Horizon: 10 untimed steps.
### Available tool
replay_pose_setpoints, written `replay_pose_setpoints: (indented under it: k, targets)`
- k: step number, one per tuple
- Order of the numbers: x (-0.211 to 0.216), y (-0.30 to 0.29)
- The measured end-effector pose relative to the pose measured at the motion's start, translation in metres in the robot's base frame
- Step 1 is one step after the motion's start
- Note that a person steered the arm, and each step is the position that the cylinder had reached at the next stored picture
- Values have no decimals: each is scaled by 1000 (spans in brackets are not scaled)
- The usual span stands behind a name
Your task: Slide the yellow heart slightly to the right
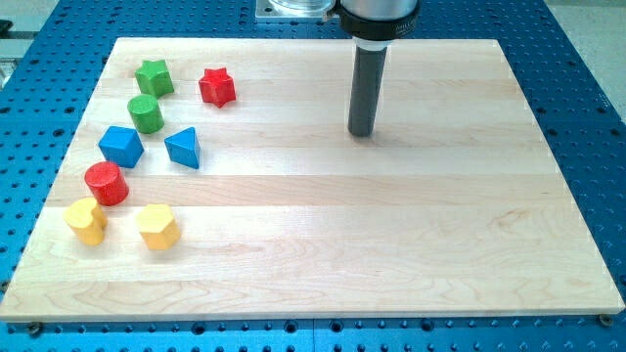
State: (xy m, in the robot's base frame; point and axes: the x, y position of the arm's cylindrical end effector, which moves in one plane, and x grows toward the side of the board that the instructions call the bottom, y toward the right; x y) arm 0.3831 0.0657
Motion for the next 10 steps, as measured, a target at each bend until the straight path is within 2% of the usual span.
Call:
replay_pose_setpoints:
  k: [2,3,4,5,6,8,9,10]
  targets:
    - [4,13]
    - [40,-24]
    - [133,-41]
    - [188,-122]
    - [204,-190]
    - [191,-342]
    - [147,-337]
    - [149,-284]
